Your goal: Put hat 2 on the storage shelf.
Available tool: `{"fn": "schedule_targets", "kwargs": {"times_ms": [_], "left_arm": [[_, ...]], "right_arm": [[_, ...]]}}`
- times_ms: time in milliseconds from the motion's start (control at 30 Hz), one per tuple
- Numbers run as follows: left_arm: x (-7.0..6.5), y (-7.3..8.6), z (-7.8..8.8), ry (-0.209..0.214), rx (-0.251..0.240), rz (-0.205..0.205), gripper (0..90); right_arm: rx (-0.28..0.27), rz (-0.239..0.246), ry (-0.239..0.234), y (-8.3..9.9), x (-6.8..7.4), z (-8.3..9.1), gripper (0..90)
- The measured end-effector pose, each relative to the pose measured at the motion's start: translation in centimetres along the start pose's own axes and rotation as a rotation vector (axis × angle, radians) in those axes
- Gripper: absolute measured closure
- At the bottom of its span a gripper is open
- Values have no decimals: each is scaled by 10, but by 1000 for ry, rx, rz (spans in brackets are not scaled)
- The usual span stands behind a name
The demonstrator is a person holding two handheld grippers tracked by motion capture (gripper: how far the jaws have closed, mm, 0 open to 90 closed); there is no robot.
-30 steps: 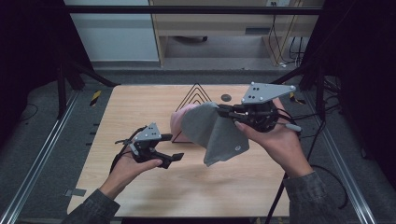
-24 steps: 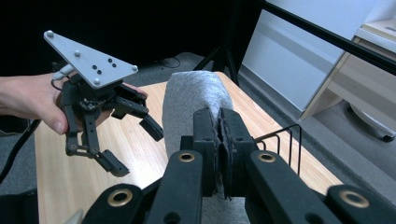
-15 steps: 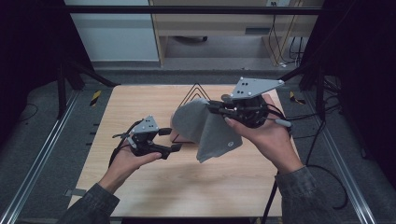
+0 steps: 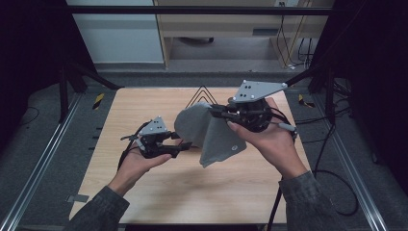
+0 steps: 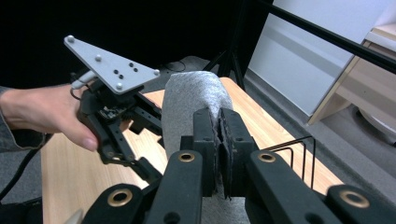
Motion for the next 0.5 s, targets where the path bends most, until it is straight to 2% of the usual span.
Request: {"fn": "schedule_targets", "kwargs": {"times_ms": [67,267,367,433,500], "left_arm": [[-1,0,-2,-13,-3,-11,568],[-2,1,-13,4,-11,0,715],[-3,0,-20,8,-1,5,836],[-4,-2,-21,12,7,6,861],[-4,-5,-20,6,22,-9,864]], "right_arm": [[6,-5,2,3,-1,-1,864],[18,-33,8,12,-5,-2,863],[25,-42,14,20,-7,0,864],[35,-50,23,27,-10,3,863],[39,-64,37,35,-15,7,864]]}}
Point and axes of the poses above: each handheld gripper's, and its own axes: z roughly backward along the jaws, y roughly out of its underside, x roughly to its left, the point moved 2 cm from there along -z, roughly forward along the jaws
